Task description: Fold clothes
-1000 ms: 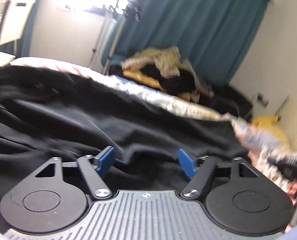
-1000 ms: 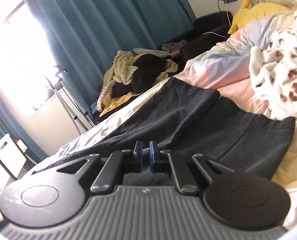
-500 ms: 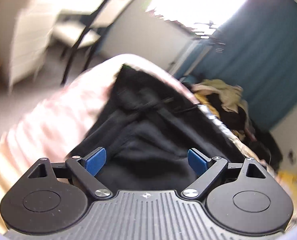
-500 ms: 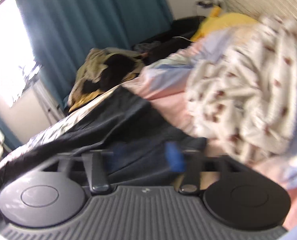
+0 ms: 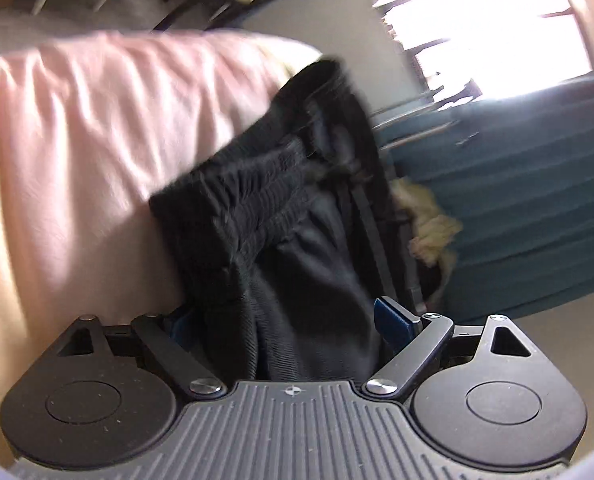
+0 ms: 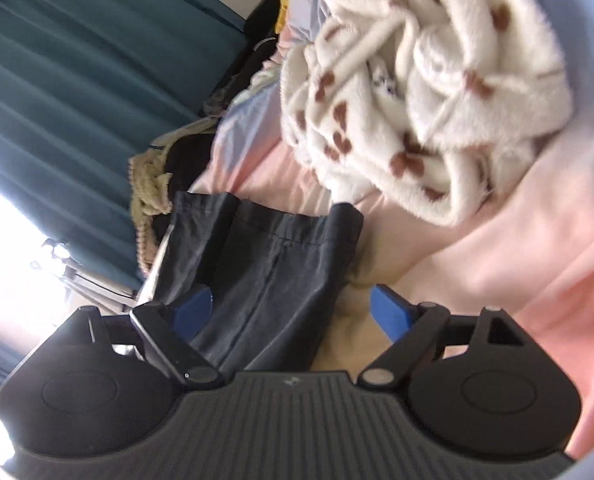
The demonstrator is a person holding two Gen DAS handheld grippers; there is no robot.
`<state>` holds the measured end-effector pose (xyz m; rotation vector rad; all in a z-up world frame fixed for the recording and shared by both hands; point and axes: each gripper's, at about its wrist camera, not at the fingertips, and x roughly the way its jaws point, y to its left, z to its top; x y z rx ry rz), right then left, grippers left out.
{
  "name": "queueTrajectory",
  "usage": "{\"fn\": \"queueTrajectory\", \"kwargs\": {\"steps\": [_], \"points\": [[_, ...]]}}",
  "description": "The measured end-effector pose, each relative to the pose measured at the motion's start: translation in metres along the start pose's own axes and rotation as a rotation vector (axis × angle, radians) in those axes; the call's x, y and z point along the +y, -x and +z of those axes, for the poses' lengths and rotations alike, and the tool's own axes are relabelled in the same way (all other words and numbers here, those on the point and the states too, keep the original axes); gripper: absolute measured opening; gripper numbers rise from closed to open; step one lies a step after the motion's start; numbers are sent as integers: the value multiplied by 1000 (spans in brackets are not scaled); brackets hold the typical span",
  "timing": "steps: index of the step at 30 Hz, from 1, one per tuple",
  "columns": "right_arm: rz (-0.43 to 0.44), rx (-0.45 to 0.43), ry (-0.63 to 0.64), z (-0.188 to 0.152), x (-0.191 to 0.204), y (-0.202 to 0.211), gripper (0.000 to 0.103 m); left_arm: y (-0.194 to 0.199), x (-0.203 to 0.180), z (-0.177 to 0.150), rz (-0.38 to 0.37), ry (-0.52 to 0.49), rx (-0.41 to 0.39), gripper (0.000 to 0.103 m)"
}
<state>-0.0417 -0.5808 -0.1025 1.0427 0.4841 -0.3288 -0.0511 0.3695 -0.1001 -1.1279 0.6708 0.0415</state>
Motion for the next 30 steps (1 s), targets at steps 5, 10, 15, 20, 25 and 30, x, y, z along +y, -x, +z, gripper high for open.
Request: {"fn": "queueTrajectory", "kwargs": {"steps": [5,10,15,20,25,30], "points": [[-33,-40,-84,-2,-7,-20,86,-14,-3,10,14,27,29,79],[36,-78,-101,5,-7,-32,72,-18,6,16,63,69,52,35],[-20,-9,-6,0,5,-51,57,-27,7,15,54,39,60,37],[-107,-84,14,-10,20,-44,6,-12,-17,17,83,14,20,15],[7,-228,88,1,80,-7,5,23,-46,35,-22,81,-47,9],[47,-290,100,27,133,8,5,15,-67,69,-71,140,-95,9]]}}
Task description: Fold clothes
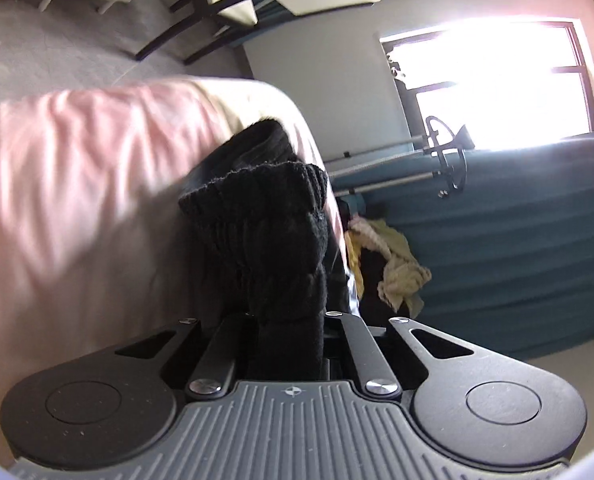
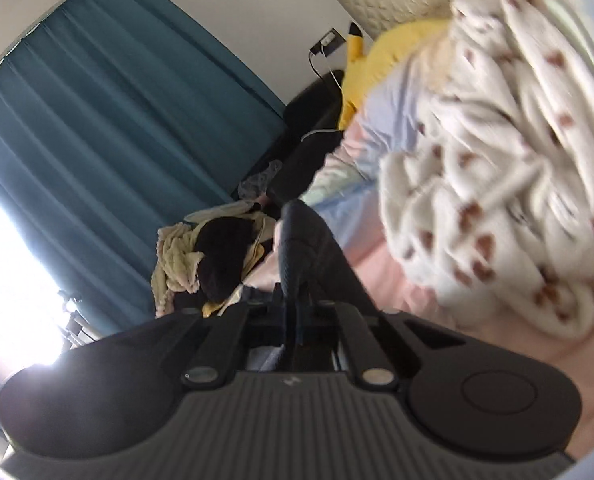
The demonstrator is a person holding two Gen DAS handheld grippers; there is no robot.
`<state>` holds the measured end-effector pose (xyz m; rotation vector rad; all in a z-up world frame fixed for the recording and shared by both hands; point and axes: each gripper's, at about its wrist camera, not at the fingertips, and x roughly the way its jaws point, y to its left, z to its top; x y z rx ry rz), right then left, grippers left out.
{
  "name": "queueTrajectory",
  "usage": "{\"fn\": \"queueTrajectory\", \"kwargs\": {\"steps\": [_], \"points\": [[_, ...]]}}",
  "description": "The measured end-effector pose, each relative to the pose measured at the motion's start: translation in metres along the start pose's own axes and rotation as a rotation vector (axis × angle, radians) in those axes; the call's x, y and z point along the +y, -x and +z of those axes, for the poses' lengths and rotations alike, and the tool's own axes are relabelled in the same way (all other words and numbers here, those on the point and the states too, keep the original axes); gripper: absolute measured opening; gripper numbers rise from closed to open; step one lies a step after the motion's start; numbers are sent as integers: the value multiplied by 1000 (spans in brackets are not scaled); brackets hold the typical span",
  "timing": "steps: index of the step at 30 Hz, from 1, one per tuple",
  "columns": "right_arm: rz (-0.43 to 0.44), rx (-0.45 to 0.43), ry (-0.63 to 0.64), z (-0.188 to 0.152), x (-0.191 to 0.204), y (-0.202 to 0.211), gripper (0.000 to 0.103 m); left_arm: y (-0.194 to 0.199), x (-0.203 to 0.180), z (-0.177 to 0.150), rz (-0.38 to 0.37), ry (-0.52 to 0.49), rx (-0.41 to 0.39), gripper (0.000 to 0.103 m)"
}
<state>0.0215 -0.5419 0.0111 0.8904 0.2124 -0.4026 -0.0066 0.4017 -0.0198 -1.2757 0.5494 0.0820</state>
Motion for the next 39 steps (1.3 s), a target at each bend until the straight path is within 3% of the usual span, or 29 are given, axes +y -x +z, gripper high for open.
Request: {"fn": "queueTrajectory", "kwargs": {"steps": [4,9,16,21,26,29,31,32,33,34,37,39], "points": [[-23,-3,27,9,29,-24,5,-49,-27,19,24,14,-13,9],[-77,-15,40,5,66,-86,5,-128,-63,37,98,26,-24,9],[-139,-20,161,-22,111,-227,5,-260,-89,64,205,-96,-32,10],[-227,-2,265,-57,128,-324,5,-339,-93,63,338,-218,-42,13],[-269,33,428,-81,134,-375,6,-360,-100,59,389,-291,-48,15],[-272,54,479,-84,133,-379,7,-358,-105,57,356,-337,-31,33],[-213,52,482,-81,133,-368,20,-348,-112,51,292,-379,-16,62],[-168,46,475,-79,133,-360,29,-342,-116,46,270,-403,-11,68],[-124,40,468,-77,133,-352,56,-336,-121,39,259,-424,-6,77],[-69,31,457,-75,134,-342,76,-329,-128,31,245,-440,-3,84],[104,-27,372,-72,135,-294,81,-304,-146,-3,169,-475,-9,93],[155,-36,298,-76,132,-263,82,-284,-155,-34,101,-509,2,94]]}}
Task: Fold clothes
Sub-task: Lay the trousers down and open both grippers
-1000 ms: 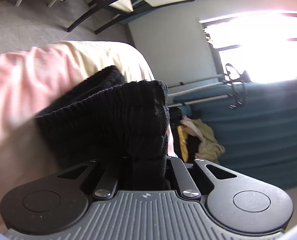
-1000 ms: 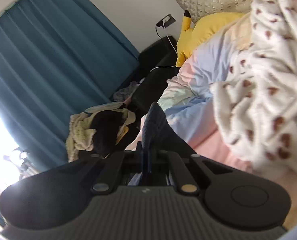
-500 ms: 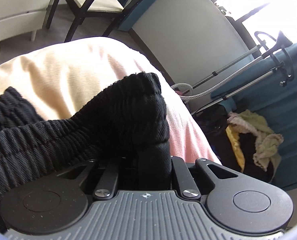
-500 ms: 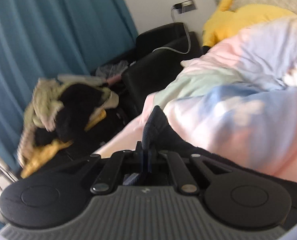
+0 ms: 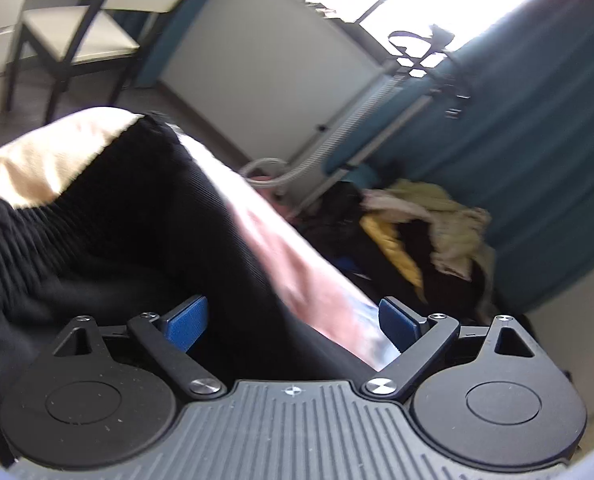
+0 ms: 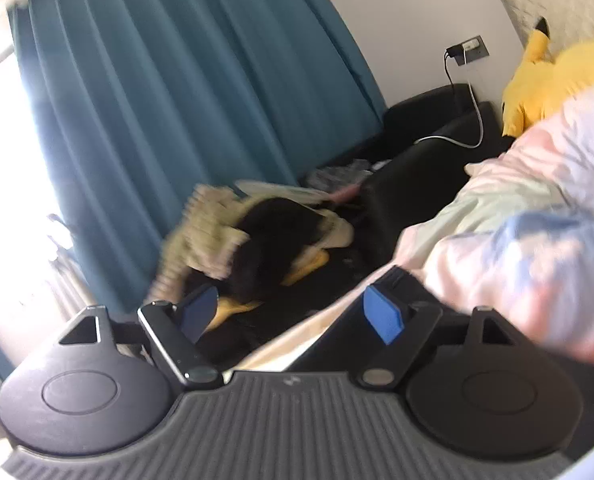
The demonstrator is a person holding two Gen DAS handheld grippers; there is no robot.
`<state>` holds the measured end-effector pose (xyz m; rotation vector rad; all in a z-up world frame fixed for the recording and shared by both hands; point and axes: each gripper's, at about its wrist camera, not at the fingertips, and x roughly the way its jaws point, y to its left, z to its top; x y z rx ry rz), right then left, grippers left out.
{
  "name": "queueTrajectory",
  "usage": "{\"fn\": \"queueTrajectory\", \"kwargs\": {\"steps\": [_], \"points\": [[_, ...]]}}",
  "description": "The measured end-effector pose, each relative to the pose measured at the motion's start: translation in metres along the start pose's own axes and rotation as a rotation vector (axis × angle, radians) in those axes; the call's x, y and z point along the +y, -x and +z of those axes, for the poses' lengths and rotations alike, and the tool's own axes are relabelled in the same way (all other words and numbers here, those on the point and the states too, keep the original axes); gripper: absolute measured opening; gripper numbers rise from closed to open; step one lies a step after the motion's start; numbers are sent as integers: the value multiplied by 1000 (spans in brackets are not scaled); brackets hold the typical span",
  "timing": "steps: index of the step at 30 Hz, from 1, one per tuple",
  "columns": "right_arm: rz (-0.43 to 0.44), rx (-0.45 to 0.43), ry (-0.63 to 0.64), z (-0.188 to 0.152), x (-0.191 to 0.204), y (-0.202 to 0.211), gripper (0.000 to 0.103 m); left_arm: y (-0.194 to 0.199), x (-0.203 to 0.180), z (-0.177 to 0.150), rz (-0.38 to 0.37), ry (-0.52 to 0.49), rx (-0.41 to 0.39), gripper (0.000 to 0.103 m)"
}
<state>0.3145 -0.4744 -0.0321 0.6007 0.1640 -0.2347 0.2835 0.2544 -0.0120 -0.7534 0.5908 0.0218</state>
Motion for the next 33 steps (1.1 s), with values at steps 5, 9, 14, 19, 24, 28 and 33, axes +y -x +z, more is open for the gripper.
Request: {"fn": "queueTrajectory", "kwargs": {"steps": [5,9,14,19,24,28,33], "points": [[91,28,-186,-17,-9,79,82,54,-61,-91,-109,-85,5,96],[117,108,-284,-31,-34,127,82,79,-111,-173,-93,-263,26,97],[110,259,-345,-47,-66,148,82,92,-139,-251,-76,-521,4,98],[103,290,-443,-62,-94,130,82,64,-130,-292,-62,-575,101,99],[119,336,-454,-80,-105,85,82,29,-124,-307,-5,-593,193,99],[116,307,-522,-86,-117,56,82,8,-119,-308,-19,-523,235,99],[118,291,-509,-75,-117,19,82,-6,-113,-304,-10,-484,248,99]]}}
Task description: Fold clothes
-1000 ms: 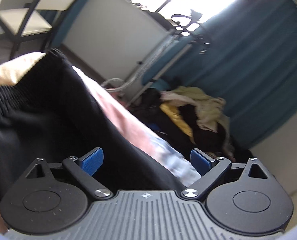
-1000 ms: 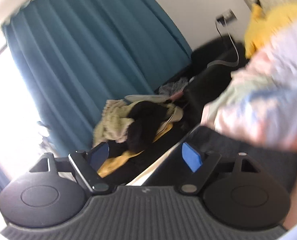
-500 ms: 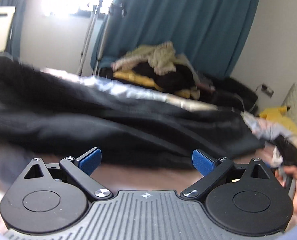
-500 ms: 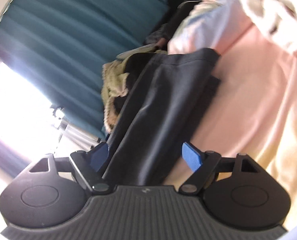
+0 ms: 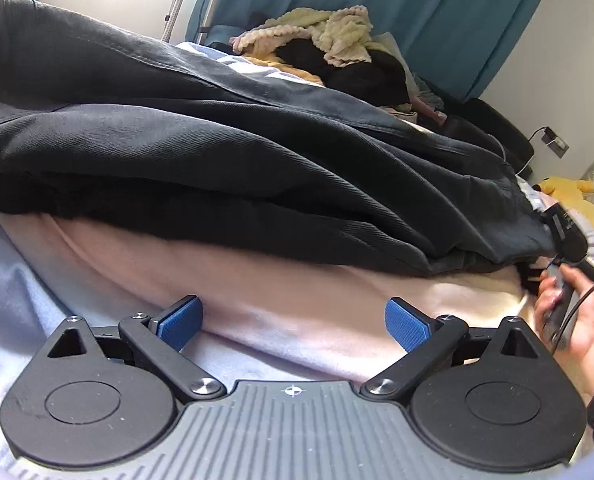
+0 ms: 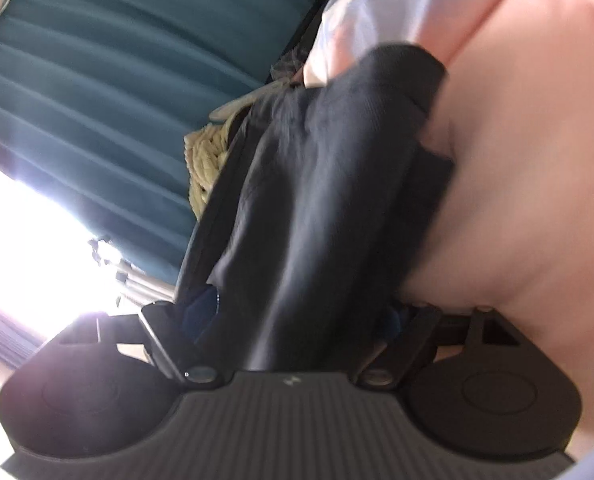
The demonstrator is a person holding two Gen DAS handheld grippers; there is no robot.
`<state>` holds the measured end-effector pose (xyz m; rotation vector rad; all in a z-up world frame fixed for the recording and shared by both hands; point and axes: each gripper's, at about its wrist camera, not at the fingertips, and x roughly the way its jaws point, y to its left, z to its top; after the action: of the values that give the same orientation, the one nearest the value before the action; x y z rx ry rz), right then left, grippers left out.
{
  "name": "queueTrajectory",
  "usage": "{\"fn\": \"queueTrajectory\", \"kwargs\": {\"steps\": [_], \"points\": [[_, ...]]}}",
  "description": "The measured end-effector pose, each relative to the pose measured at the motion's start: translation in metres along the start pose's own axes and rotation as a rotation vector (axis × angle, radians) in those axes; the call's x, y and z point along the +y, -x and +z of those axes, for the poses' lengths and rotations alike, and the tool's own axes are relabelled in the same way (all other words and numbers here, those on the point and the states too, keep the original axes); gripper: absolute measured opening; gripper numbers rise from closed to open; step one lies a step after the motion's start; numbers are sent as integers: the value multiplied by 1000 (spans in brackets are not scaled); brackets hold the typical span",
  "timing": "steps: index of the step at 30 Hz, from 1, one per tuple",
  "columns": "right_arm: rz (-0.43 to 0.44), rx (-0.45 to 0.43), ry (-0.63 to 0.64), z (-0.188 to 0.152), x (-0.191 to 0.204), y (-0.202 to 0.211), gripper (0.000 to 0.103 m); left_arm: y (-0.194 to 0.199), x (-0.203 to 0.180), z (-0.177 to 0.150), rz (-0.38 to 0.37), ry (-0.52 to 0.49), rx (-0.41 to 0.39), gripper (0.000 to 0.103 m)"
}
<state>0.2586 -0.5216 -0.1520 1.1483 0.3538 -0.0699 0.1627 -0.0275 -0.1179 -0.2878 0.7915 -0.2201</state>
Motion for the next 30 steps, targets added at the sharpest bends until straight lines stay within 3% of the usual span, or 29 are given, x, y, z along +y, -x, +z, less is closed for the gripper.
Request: {"fn": "queueTrajectory", "kwargs": {"steps": [2,4,6,8,9,10,12,15,20,25,30], "points": [[80,-38,11,5,8,-2,82,4,2,0,-2,18,-14,99],[159,-61,101,6,24,-3,76,5,3,0,-17,30,-16,99],[159,-80,184,1,36,-6,71,4,3,-1,-23,28,-20,99],[63,-86,179,-2,31,-16,57,3,2,-1,-28,17,-22,99],[11,-89,137,-4,22,-21,42,4,2,-1,-30,11,-26,99],[-34,-101,96,-7,12,-24,16,5,2,-1,-33,5,-33,99],[-68,-133,44,-13,0,-23,9,6,1,1,-38,-5,-56,99],[-81,-208,85,-18,24,-8,6,11,0,12,-32,-8,-104,99],[6,-240,33,-16,60,33,6,25,7,22,-41,47,-171,99],[2,-273,32,-11,69,104,6,34,5,21,-69,45,-150,99],[-87,-317,-42,-5,48,186,5,53,-7,17,-162,-15,-107,99]]}}
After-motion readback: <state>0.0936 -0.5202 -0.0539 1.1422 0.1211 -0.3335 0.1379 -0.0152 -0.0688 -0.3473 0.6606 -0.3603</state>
